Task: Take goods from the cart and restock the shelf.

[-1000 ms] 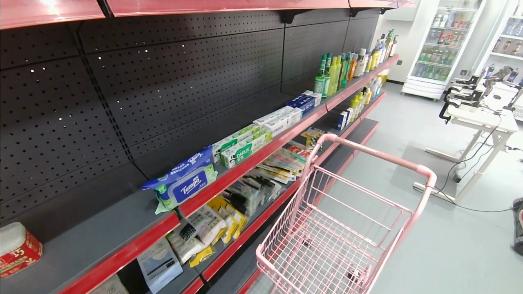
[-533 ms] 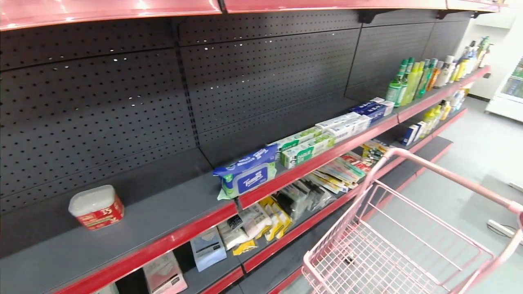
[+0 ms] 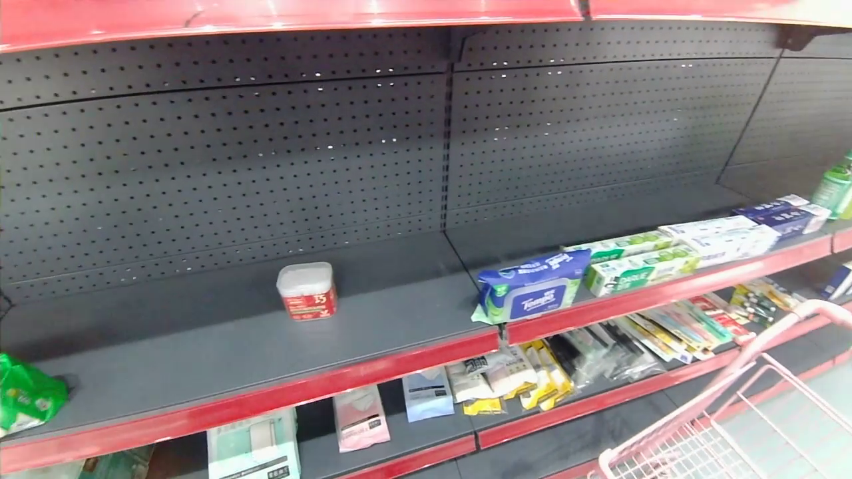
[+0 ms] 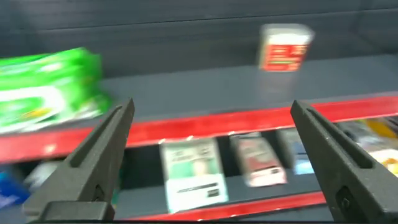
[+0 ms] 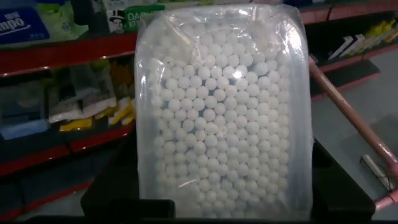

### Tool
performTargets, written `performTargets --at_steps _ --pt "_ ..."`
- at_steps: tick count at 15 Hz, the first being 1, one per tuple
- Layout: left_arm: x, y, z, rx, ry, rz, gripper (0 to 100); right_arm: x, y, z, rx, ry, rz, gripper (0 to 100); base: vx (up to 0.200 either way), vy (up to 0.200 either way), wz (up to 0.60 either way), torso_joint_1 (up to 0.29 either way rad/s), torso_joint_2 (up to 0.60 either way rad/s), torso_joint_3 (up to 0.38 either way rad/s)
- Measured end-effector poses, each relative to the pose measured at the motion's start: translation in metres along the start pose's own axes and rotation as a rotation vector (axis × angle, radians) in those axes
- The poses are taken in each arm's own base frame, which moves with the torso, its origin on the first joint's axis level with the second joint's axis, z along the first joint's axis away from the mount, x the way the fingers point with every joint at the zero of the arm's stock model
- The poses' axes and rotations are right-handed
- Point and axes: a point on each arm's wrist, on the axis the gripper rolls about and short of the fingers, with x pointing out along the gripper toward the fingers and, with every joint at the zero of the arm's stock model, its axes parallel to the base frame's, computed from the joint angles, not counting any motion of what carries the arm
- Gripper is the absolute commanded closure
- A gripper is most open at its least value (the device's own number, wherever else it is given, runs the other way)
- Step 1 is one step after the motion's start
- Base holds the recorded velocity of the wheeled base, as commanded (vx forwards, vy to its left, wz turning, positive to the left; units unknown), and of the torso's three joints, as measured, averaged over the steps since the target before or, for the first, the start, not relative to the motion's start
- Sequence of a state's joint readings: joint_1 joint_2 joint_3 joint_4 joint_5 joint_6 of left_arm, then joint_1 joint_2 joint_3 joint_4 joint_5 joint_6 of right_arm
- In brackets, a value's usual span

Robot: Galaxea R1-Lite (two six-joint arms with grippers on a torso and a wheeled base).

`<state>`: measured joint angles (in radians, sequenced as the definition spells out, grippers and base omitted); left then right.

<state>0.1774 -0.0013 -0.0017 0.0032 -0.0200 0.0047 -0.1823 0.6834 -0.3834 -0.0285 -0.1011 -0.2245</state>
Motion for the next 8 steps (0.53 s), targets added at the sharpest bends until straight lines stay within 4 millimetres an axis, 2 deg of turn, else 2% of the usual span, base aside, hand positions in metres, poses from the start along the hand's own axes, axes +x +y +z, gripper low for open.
performTargets --at_steps 1,5,8 --pt "0.0 0.0 0.0 0.0 0.0 0.0 0 -0.001 0.0 0.0 -0.001 -0.004 -0.001 100 0.0 0.0 0.6 0.007 0.0 -0.007" --pt "0.0 0.0 0.0 0.005 0.0 -0.005 0 -0.007 0.001 -0.006 -0.001 -0.028 -0.005 100 0.0 0.0 0.0 0.0 0.0 0.0" --pt "0.0 -0.001 0.0 0.042 0.0 -0.055 0 -0.025 0.003 -0.022 0.002 -0.106 0.004 100 0.0 0.0 0.0 0.0 0.0 0.0"
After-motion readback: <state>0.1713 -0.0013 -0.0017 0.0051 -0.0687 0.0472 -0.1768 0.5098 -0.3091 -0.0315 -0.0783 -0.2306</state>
